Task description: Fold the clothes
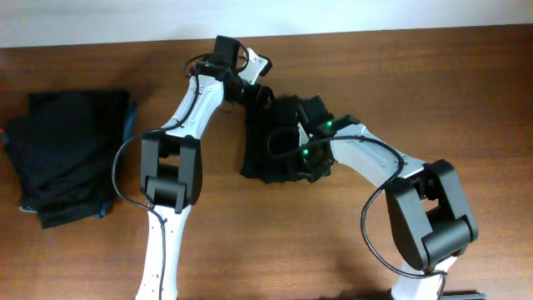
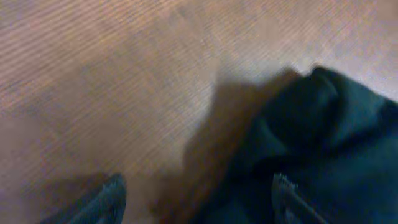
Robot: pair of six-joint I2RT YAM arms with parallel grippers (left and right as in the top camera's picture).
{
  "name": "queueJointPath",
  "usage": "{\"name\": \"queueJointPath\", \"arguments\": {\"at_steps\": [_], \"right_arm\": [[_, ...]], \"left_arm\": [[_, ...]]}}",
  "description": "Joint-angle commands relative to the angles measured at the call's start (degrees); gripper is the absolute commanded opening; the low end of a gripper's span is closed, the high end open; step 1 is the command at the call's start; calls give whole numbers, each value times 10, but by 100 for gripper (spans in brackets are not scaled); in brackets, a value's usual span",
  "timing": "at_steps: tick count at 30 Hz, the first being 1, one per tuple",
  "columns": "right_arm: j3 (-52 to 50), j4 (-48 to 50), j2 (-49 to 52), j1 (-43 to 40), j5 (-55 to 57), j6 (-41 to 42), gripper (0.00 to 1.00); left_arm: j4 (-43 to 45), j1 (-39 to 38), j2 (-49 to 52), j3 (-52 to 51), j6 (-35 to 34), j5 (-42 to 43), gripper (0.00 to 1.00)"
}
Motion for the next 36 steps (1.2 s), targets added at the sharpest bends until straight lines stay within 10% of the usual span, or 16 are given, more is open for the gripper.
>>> {"name": "queueJointPath", "arguments": {"at_steps": [1, 9, 26, 36], "right_arm": [[-9, 8, -2, -9, 90, 8, 28], [-9, 80, 4, -71, 153, -56, 33], [-4, 114, 1, -140, 46, -133, 37], [152, -52, -23, -138, 47, -172, 37]], "left_arm": [[-87, -5, 28, -7, 2, 5, 73], [-282, -6, 29, -7, 2, -17, 31], [-377, -2, 28, -3, 2, -19, 31], [-446, 43, 3, 135, 2, -8, 35]]}}
